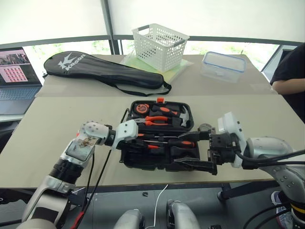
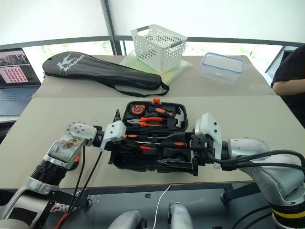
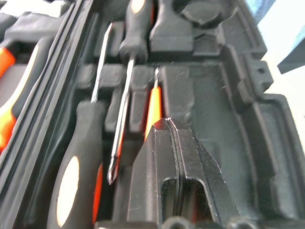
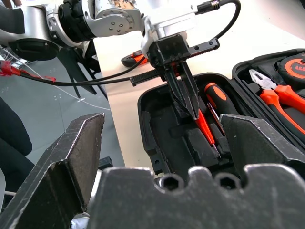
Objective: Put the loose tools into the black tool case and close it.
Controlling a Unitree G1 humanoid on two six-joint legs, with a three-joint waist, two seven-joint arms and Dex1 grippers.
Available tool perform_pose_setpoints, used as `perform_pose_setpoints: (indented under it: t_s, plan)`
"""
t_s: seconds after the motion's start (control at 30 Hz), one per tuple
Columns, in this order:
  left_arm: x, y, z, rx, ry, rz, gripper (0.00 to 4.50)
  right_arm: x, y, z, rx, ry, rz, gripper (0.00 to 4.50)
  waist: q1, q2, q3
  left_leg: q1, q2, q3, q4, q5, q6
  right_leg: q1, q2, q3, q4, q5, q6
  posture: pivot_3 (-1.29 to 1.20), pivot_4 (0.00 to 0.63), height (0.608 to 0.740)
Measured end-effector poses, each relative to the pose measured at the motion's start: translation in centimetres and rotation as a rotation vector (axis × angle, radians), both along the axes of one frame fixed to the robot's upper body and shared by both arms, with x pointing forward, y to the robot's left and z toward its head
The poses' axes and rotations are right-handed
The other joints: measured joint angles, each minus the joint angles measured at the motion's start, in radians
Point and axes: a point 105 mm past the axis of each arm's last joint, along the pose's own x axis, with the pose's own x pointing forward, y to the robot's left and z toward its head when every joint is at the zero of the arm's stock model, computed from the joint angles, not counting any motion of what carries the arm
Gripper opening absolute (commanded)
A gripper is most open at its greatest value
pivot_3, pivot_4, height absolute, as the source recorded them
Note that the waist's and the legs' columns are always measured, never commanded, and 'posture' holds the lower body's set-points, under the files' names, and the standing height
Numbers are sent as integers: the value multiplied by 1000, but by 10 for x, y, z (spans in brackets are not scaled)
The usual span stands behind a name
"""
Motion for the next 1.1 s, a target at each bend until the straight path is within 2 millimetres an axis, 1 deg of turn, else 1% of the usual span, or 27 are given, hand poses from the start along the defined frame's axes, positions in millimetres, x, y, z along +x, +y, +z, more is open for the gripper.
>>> perform_pose_setpoints:
  t_s: [0.2,0.43,0.8,0.87,1.1]
  plan:
    - [4,3,-4,-1,5,23,34,0,0,0,0,1,-3,4500,0,0,0,0,0,0,0,0,0,0,0,0,0,0,0,0,150,740]
    - [1,1,-1,-4,-10,-6,34,0,0,0,2,6,-3,4500,0,0,0,0,0,0,0,0,0,0,0,0,0,0,0,0,150,740]
    - [1,1,-2,0,-16,-6,34,-1,0,1,8,14,2,4500,0,0,0,0,0,0,0,0,0,0,0,0,0,0,0,0,150,740]
    - [4,4,-6,15,-31,0,34,-1,0,1,9,13,-2,4500,0,0,0,0,0,0,0,0,0,0,0,0,0,0,0,0,150,740]
    - [15,2,-7,-2,-101,1,34,-1,1,1,13,15,-1,4500,1,0,0,2,0,0,0,0,0,3,-1,0,0,0,0,0,150,740]
